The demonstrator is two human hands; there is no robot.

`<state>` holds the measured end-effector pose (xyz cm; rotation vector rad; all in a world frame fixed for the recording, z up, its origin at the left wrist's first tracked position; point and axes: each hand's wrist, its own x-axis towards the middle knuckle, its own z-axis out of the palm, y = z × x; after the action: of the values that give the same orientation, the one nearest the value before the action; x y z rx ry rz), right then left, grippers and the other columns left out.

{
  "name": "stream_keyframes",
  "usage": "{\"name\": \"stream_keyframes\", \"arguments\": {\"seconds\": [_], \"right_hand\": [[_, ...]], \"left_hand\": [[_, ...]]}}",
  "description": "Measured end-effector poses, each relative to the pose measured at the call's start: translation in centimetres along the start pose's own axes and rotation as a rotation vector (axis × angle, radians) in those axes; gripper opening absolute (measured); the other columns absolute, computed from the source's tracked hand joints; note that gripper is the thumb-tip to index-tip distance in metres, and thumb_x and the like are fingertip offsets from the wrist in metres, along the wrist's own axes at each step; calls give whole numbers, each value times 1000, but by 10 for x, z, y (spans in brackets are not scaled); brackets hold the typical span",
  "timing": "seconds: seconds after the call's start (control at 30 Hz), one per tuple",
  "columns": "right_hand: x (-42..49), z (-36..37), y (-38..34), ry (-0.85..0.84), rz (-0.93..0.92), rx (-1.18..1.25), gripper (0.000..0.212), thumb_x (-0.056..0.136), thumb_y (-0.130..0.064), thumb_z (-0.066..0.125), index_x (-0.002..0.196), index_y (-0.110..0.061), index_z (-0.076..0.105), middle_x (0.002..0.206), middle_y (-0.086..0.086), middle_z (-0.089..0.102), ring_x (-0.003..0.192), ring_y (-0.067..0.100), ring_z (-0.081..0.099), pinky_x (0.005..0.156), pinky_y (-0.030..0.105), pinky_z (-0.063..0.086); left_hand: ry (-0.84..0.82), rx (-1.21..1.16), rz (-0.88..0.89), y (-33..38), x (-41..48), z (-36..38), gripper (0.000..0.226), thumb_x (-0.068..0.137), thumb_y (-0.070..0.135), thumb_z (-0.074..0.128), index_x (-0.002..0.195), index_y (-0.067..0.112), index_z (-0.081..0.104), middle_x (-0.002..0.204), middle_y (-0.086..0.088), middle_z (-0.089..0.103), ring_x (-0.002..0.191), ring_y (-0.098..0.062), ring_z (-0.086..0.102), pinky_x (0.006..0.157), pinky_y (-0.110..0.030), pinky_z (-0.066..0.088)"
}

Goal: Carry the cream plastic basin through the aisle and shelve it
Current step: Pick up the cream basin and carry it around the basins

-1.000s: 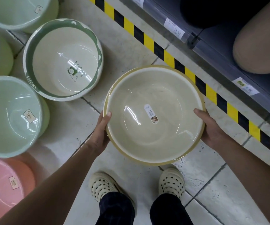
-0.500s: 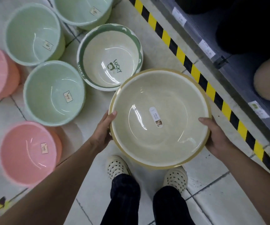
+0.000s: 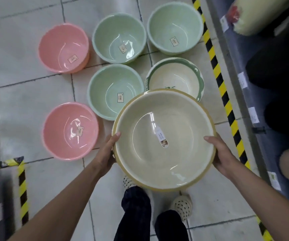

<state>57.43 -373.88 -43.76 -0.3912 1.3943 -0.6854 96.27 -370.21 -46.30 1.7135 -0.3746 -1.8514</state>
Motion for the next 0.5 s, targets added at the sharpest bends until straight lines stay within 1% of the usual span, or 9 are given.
{"name": "stream_keyframes", "arguments": {"seconds": [0.07,0.1,0.13,0.2,0.27,0.33,0.37,0.43,0.5], "right_hand": [[0,14,-20,4,18,-16,52,84,-28,68,135,-31,61,120,4,75,111,28,70,91,46,60],[2,18,-30,7,24,-17,58,81,-30,68,138,-31,59,126,6,73,115,30,68,95,48,58],[5,22,-41,7,24,-23,61,81,-31,68,140,-30,58,129,8,72,116,31,68,95,48,58],[13,30,-61,12,14,-33,63,81,-31,68,143,-28,58,130,9,72,116,31,69,89,44,61],[21,35,-79,28,10,-23,57,84,-30,68,140,-25,59,122,6,75,107,26,74,80,38,62],[31,37,-97,42,9,-3,37,92,-27,64,129,-26,63,106,-1,79,90,16,78,75,34,61],[37,35,-105,42,13,10,32,93,-28,63,125,-28,63,101,-4,80,87,14,78,75,34,60],[49,30,-122,34,30,0,38,89,-30,64,127,-29,63,102,-5,80,90,14,77,79,35,59],[62,23,-140,29,44,-11,38,91,-30,64,128,-29,62,104,-4,80,94,16,76,78,34,59]], "left_hand": [[-13,-2,-11,20,-2,-6,82,77,74,76,145,31,58,144,-20,65,132,-48,61,103,-78,46],[-19,3,-8,32,-1,-7,84,77,75,75,147,31,57,144,-18,65,131,-47,62,103,-76,47],[-28,7,-1,43,0,-7,85,76,76,75,148,35,56,145,-16,65,131,-46,63,102,-75,49],[-47,15,13,67,4,-3,86,75,77,75,150,42,52,145,-12,66,131,-47,62,103,-75,48],[-60,12,23,90,8,6,79,78,75,73,148,43,54,144,-14,66,126,-47,64,101,-69,49],[-55,9,16,110,15,15,71,79,71,71,143,43,59,142,-18,65,111,-39,65,90,-59,47],[-56,11,9,119,19,19,69,80,71,71,142,43,59,140,-18,65,107,-35,63,86,-56,45],[-48,15,-2,137,30,30,70,80,70,71,143,45,57,136,-13,69,106,-31,68,83,-51,52],[-31,20,-8,156,42,45,69,78,70,71,142,46,59,134,-3,73,105,-27,71,81,-47,56]]}}
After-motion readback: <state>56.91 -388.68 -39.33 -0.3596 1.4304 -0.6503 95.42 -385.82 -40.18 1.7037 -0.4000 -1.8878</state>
